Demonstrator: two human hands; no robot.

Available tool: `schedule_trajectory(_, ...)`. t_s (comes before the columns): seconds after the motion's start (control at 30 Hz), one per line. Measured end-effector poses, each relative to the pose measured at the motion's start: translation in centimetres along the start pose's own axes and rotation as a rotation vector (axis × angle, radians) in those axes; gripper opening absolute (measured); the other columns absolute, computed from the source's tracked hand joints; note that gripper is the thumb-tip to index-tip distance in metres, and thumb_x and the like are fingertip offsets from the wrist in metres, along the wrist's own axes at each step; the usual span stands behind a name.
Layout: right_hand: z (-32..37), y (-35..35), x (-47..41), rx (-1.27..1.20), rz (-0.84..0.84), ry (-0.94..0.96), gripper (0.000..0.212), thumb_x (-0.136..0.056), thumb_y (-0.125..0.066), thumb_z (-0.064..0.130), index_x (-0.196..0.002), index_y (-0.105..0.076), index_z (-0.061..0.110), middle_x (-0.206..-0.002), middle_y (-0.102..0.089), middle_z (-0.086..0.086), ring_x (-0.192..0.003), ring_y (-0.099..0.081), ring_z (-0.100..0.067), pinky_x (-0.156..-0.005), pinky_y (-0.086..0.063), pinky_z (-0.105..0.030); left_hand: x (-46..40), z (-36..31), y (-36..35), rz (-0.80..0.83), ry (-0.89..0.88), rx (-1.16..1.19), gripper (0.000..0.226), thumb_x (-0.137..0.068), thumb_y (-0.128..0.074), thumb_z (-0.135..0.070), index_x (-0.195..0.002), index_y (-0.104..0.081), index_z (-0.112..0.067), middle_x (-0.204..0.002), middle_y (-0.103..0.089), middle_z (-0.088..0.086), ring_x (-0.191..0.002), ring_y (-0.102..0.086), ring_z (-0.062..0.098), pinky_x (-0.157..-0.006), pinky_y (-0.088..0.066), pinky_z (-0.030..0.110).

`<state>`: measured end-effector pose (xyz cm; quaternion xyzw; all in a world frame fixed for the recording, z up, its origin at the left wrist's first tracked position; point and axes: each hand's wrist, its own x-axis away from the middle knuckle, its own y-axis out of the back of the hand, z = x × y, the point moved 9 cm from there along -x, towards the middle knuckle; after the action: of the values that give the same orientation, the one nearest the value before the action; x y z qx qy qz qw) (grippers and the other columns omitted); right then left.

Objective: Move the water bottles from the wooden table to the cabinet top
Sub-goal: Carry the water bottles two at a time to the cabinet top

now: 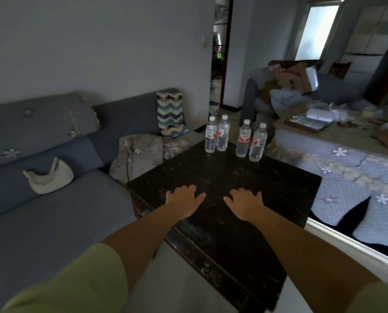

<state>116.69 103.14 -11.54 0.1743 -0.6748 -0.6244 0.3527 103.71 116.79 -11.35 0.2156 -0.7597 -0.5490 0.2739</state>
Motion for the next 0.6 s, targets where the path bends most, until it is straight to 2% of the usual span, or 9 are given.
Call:
schedule_trajectory(0.2, -1.6, -0.4, -7.9, -0.017, 0.030, -0.103, 0.054, -0.100, -0.025, 0.052, -0.141, -0.041, 0.021, -0.143, -0.045, -0.007, -0.133, -0.042, -0.028, -0.114, -0.019, -0.060, -10.0, -0.4, -1.6, 0.048, -0.077, 0.009, 0.058, -0.093, -0.030, -0.062, -0.134, -0.043, -0.023, -0.132, -0.051, 0.005, -0.123, -0.048, 0.028, -0.105, -0.029, 0.054)
schedule_trajectory(0.47, -2.6, 1.4, -18.3, -0.158, 0.004, -0.317, 0.055, -0.101, -0.024, 0.052, -0.144, -0.039, 0.020, -0.144, -0.044, -0.009, -0.133, -0.041, -0.030, -0.113, -0.020, -0.059, -25.3, -0.7, -0.3, 0.120, -0.279, -0.076, 0.057, -0.092, -0.030, -0.064, -0.127, -0.047, -0.022, -0.127, -0.054, 0.006, -0.118, -0.050, 0.027, -0.102, -0.034, 0.052)
schedule_trajectory(0.6, -2.4, 2.3, -21.5, -0.201, -0.007, -0.380, 0.053, -0.100, -0.026, 0.052, -0.141, -0.042, 0.021, -0.142, -0.046, -0.008, -0.131, -0.043, -0.030, -0.112, -0.023, -0.059, -30.7, -1.7, 0.8, 0.131, -0.377, -0.049, 0.061, -0.092, -0.033, -0.062, -0.135, -0.042, -0.019, -0.134, -0.050, 0.009, -0.121, -0.049, 0.030, -0.102, -0.039, 0.049)
